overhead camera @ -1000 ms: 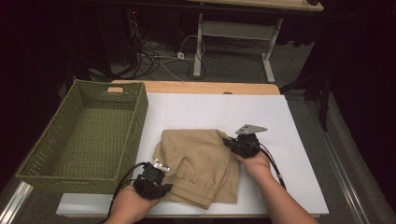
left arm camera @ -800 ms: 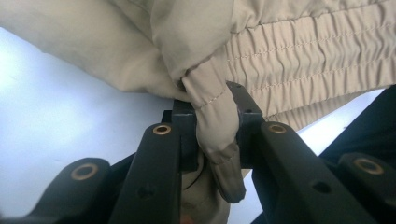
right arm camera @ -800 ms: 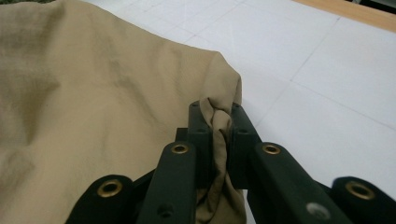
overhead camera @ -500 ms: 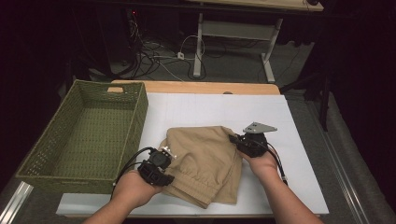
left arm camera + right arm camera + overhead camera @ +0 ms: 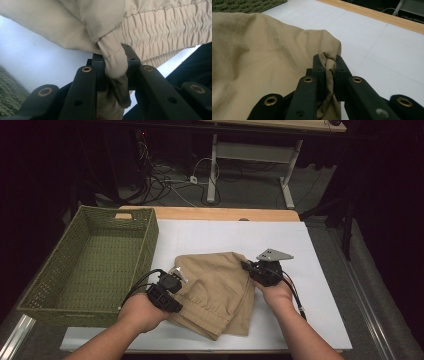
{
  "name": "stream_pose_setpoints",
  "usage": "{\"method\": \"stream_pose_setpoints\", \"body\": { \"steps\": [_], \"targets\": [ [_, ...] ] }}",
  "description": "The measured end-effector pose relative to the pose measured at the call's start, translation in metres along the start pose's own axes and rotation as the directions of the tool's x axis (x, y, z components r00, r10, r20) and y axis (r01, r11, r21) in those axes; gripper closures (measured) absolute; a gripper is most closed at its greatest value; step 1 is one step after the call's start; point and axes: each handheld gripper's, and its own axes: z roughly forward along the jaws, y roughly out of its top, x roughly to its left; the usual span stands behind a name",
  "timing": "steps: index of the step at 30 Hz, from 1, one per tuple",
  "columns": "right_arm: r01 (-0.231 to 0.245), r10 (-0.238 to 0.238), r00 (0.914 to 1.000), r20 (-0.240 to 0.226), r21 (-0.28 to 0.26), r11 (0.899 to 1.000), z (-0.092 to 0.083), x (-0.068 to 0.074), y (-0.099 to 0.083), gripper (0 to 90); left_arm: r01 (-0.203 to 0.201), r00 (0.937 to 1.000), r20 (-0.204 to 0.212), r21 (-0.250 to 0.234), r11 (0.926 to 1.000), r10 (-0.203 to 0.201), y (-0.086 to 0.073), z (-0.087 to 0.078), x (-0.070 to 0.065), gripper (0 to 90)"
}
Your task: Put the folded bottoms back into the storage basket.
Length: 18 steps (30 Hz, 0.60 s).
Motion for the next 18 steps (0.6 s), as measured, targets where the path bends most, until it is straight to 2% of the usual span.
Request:
{"method": "stream_pose_setpoints", "body": {
  "steps": [5,8,13,18],
  "targets": [
    [-0.003,0.003,0.9999,-0.013,-0.014,1.000,0.002,0.004,0.006,84.5,-0.001,1.0000,-0.008,0.014,0.9999,0.001,-0.003,-0.002,0.002,75.1],
    [-0.007,0.006,0.9998,-0.021,-0.022,1.000,0.002,0.007,0.008,84.5,0.011,0.9999,0.003,0.026,0.9996,-0.011,-0.003,-0.005,0.005,75.1],
    [-0.005,0.003,0.9994,-0.035,-0.037,0.999,-0.002,0.012,0.010,84.6,0.010,0.9998,-0.019,0.047,0.9989,-0.009,-0.007,-0.012,0.007,75.2],
    [-0.005,0.003,0.9989,-0.046,-0.044,0.999,-0.002,0.016,0.015,84.6,0.018,0.9995,-0.028,0.057,0.9982,-0.016,-0.010,-0.022,0.004,75.0]
  ]
}}
